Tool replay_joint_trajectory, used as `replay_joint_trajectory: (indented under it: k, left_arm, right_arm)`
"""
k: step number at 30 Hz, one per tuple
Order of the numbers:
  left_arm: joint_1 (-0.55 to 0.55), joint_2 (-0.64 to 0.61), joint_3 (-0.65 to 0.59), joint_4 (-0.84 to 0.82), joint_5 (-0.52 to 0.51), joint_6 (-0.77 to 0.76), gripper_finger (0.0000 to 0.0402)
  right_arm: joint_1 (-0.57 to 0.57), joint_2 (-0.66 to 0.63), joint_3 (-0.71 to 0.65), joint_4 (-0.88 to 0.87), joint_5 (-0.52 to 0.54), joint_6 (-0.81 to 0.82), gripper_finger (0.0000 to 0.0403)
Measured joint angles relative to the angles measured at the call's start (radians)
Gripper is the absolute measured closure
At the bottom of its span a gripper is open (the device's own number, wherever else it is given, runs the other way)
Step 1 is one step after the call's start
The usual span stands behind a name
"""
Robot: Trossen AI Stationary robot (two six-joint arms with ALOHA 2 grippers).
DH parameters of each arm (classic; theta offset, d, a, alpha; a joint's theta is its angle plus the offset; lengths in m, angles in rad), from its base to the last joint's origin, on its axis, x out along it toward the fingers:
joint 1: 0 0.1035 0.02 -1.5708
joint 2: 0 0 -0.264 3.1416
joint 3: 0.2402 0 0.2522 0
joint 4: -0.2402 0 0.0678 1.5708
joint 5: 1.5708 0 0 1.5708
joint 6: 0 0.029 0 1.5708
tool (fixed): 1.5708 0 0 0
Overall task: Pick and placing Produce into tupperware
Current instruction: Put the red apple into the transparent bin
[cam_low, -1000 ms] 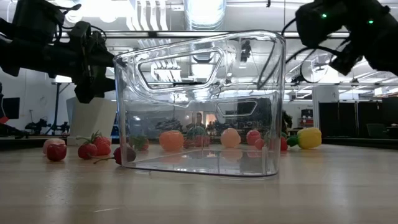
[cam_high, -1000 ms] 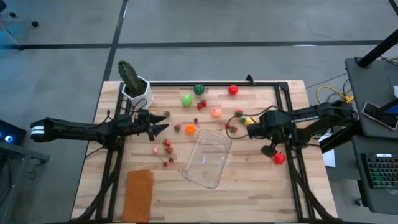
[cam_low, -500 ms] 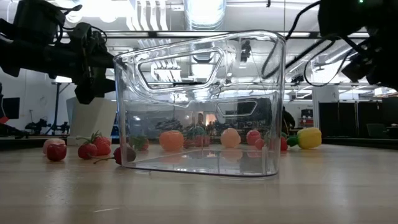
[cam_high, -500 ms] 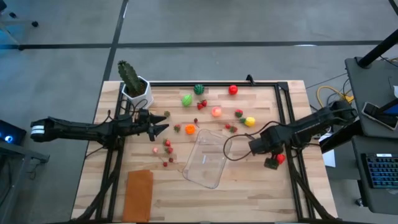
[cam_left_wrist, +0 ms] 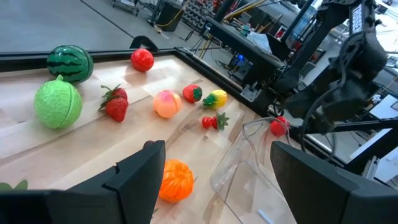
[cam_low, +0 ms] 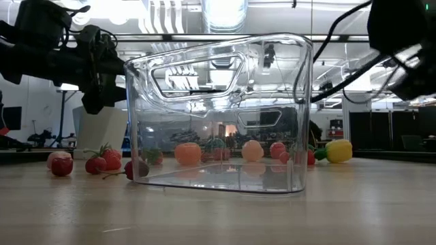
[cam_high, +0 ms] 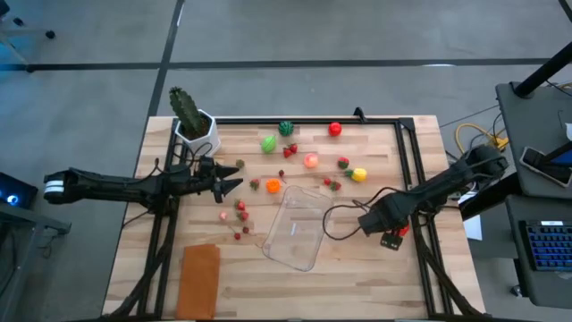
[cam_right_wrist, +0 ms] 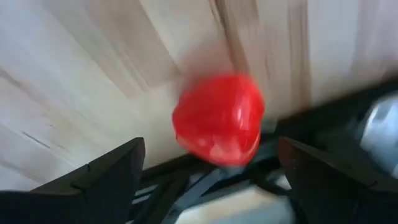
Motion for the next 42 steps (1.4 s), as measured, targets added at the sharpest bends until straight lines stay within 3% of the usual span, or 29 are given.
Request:
replay_joint_trajectory:
  k: [6,15,31,42]
  left_arm:
    - [0.000,0.001,0.000,-0.002,0.000,0.000,0.0125]
    - [0.000,-0.002,0.000,-0.002,0.010,0.000,0.0125]
    - [0.000,-0.007,0.000,0.000,0.050,-0.002,0.0125]
    - [0.000,-0.007,0.001,0.000,0.054,-0.002,0.0125]
  right_arm:
    - [0.000,0.135,0.004,-0.027,-0.079,0.173,0.0044]
    - [0.000,0.271,0.058,0.061,-0.079,0.177,0.0044]
    - [-0.003,0.263,0.053,0.167,-0.066,0.229,0.0048]
    - [-0.003,0.263,0.054,0.160,-0.046,0.229,0.0116]
